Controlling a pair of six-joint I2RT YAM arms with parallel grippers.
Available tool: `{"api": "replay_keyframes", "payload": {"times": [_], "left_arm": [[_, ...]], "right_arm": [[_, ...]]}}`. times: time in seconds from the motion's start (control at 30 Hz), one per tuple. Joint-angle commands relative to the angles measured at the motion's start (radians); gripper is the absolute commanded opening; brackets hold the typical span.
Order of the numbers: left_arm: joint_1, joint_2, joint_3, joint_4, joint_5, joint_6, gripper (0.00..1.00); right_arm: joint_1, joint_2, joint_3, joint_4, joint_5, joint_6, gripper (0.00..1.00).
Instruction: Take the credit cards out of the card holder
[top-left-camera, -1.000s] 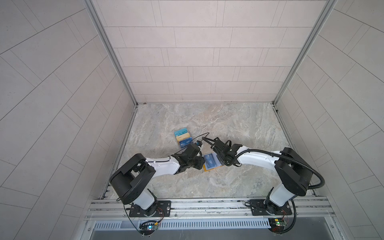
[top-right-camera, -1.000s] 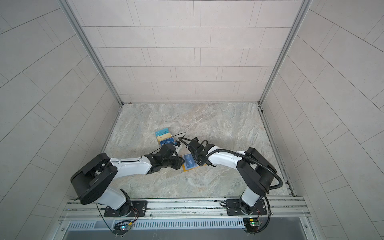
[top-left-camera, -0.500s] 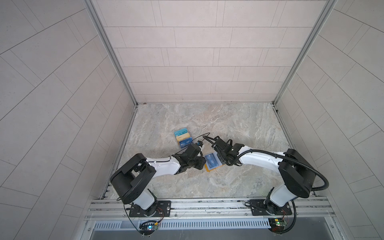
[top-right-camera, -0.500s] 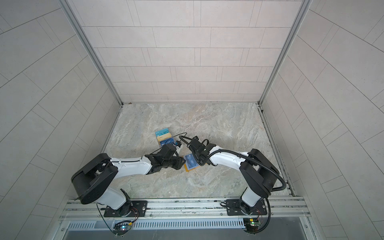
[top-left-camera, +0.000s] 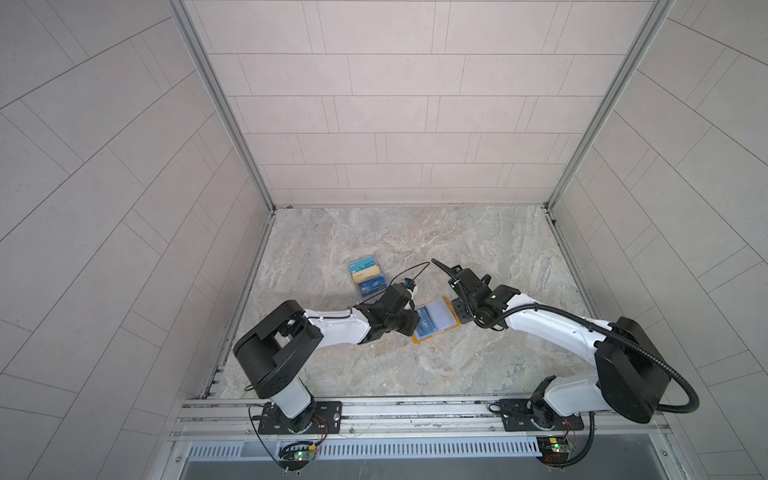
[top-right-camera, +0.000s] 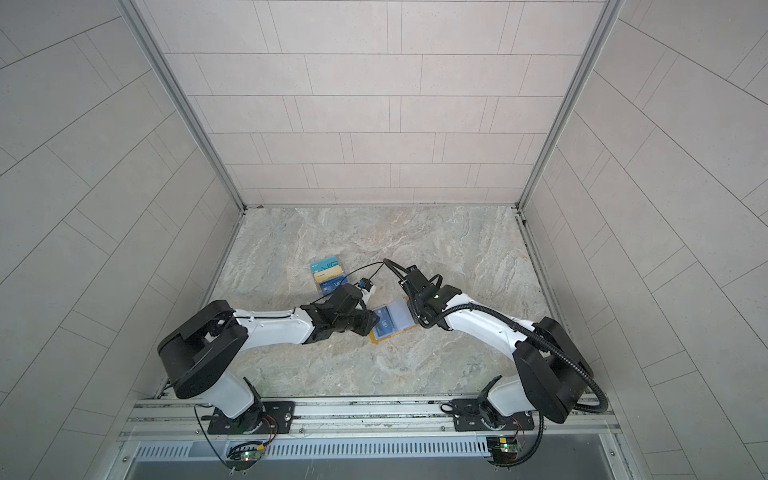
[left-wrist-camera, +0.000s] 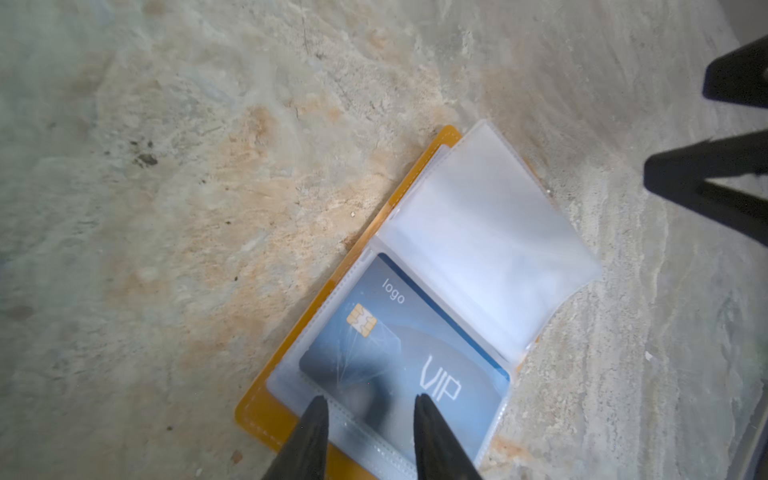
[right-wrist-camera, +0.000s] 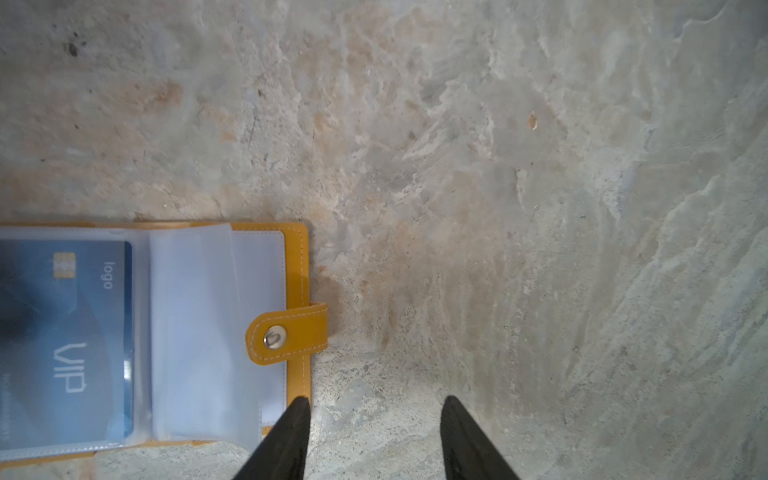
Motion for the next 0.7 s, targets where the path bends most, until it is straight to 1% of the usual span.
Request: {"api": "replay_keyframes", "payload": {"times": [0.0,0.2,0.53,0.67], "left_arm": [[-0.005,0.007,0.013,-0.009,-0.017,-0.016,0.37],[-0.005,0.01,0.008,-0.023,-0.032,-0.02,0.36],[-0.005,0.015,0.008,-0.035,-0.038,-0.025,0.36],[-0.005,0.009,0.008,-0.042,-0.042,-0.023,0.36]], "right_arm": [[0.002,0.023,-0.008,-0.009,-0.047,0.0,0.55],[0.001,0.069,-0.004,0.0,-0.08,0.002,0.57],[0.009,0.095,-0.014,0.047,-0.108,0.007,0.6],[0.009,0.112,-0.003,0.063,-0.056,0.029,0.6]]}}
